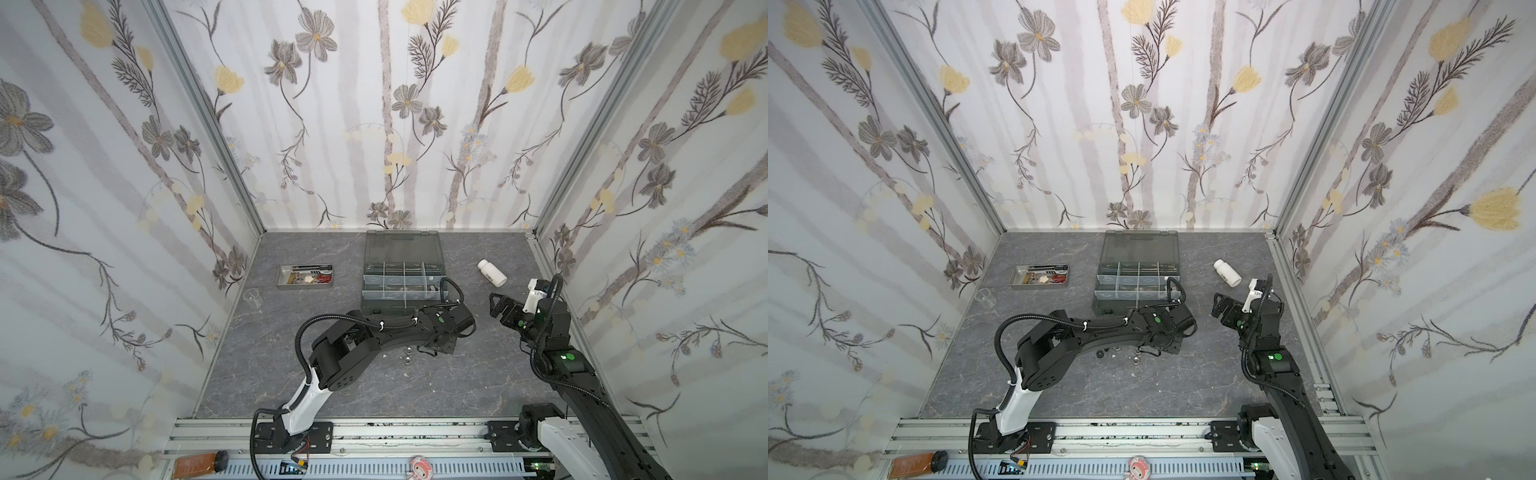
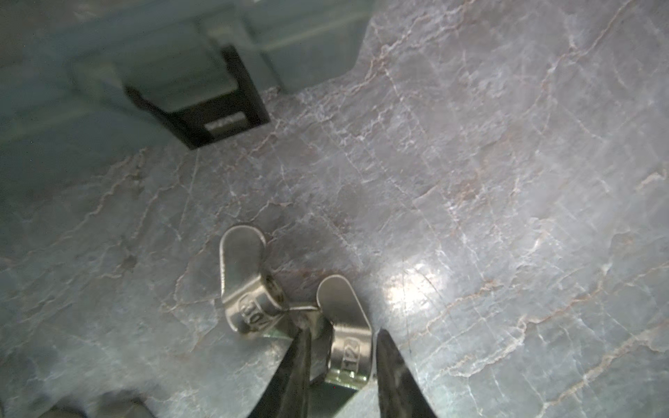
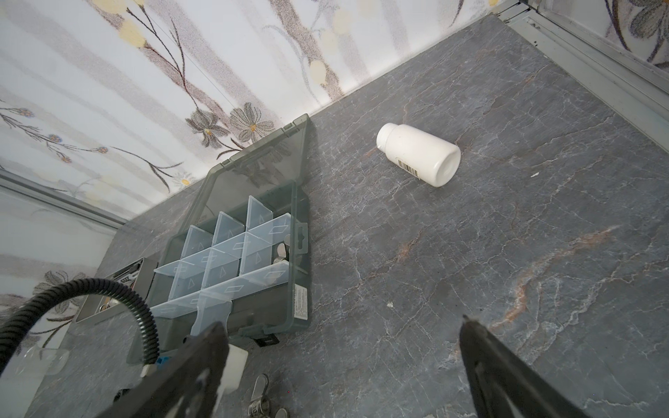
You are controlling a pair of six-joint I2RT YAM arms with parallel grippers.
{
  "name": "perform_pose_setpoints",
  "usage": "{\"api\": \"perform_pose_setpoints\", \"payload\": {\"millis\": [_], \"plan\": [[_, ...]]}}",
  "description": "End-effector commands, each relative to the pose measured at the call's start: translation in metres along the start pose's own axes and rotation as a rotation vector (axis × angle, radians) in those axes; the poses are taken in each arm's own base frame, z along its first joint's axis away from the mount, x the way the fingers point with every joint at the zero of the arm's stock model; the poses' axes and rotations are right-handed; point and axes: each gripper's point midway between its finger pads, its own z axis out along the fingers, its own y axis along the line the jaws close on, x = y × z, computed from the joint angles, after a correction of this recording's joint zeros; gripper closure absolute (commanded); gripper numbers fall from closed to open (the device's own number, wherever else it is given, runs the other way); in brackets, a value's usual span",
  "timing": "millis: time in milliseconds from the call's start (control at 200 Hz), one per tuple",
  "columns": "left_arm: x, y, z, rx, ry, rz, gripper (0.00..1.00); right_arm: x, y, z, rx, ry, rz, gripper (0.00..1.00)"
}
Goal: Sort the screws and nuts into containers
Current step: Pick up the nut at the center of the table.
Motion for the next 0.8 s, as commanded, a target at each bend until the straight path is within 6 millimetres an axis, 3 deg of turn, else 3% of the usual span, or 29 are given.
{"api": "perform_pose_setpoints", "payload": {"millis": [0, 320, 794], "plan": [[-0.0003, 0.0009, -0.0005, -0.012, 0.004, -0.010, 0.70, -0.0053, 0.0049, 0.0003, -0.025, -0.023, 0.003, 0.00], [0.0033, 0.0004, 0.0039, -0.014, 0.020, -0.003, 0.74, -0.0048, 0.0050, 0.0006, -0.027, -0.022, 0.001, 0.00], [-0.0015, -0.0050, -0.0008, -0.006, 0.015, 0.019, 0.91, -0.0042, 0.0067, 0.0012, -0.038, -0.016, 0.002, 0.00]]}}
